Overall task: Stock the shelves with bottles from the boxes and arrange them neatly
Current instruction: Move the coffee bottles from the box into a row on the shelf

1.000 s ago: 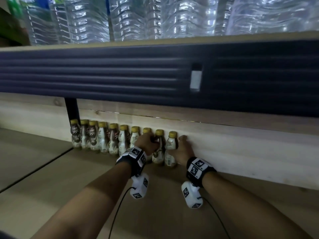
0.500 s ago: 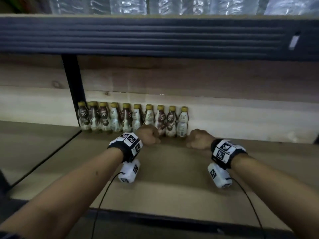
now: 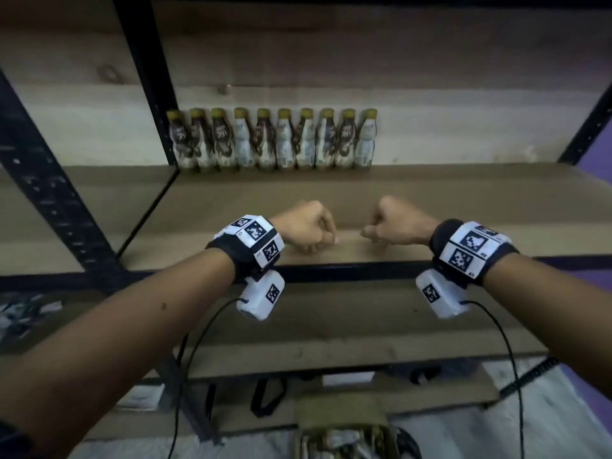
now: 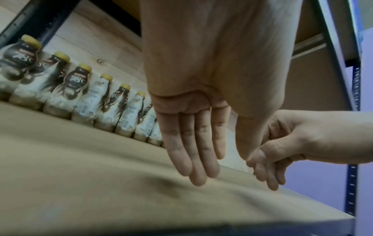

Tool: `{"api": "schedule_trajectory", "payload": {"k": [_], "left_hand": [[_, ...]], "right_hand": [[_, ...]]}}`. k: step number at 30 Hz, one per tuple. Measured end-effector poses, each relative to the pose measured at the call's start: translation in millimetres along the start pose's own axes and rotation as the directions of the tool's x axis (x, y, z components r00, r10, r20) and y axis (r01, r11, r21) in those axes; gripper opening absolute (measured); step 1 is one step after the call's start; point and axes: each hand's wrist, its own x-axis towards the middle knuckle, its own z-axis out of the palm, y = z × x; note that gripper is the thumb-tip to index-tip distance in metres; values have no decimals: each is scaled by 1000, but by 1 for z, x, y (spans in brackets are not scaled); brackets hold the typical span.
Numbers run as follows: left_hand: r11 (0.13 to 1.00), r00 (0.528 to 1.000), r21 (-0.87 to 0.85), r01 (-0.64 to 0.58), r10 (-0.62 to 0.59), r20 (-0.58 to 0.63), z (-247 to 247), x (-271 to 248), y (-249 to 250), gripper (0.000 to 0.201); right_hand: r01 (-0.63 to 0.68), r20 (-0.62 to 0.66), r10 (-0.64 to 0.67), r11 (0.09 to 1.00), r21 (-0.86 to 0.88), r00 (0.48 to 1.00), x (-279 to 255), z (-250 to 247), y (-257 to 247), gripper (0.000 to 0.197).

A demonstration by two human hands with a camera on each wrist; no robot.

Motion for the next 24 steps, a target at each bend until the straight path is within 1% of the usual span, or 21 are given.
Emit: {"api": "schedule_trajectory", "payload": {"k": [2, 4, 6, 8, 9, 11, 14, 15, 17, 19, 20, 22, 24], "left_hand": [[998, 997, -55, 8, -3, 81, 17, -17, 0, 22], [997, 991, -77, 11, -1, 133, 37, -29, -4, 22], [999, 986, -36, -8, 14, 167, 59, -37, -11, 19], [998, 981, 59, -22, 10, 192, 84, -42, -23, 17], [995, 980, 96, -17, -3, 201, 98, -44, -30, 18], [996, 969, 84, 31, -50, 243, 130, -47, -48, 18], [987, 936, 102, 122, -148, 319, 189, -51, -76, 9], [982, 918, 112, 151, -182, 353, 212, -54, -84, 5], [961, 861, 127, 244, -275, 428, 258, -63, -99, 2], [941, 806, 123, 316, -334, 488, 307, -73, -113, 12], [930, 782, 117, 348, -356, 512, 331, -79, -117, 13], [903, 734, 107, 417, -403, 546, 375, -88, -121, 7], [859, 688, 95, 503, -464, 558, 418, -95, -121, 20]], "right_hand": [[11, 82, -9, 1000, -20, 997, -22, 16, -7, 28], [28, 158, -22, 999, -33, 987, -42, 34, -10, 28], [34, 230, -25, 999, -33, 973, -58, 55, -8, 26], [23, 299, -15, 999, -22, 954, -69, 82, 1, 25], [8, 325, -3, 1000, -16, 946, -74, 96, 8, 23], [-49, 404, 29, 998, 38, 914, -83, 129, 27, 18], [-128, 547, 67, 989, 74, 834, -98, 178, 65, 14], [-157, 592, 78, 984, 83, 802, -102, 196, 78, 18], [-221, 661, 100, 970, 102, 744, -115, 231, 103, 26], [-280, 724, 122, 954, 102, 679, -130, 266, 127, 30], [-309, 761, 115, 944, 116, 639, -137, 286, 140, 33], [-353, 816, 103, 927, 129, 569, -152, 323, 166, 35], [-386, 851, 102, 914, 125, 516, -169, 358, 190, 36]]}}
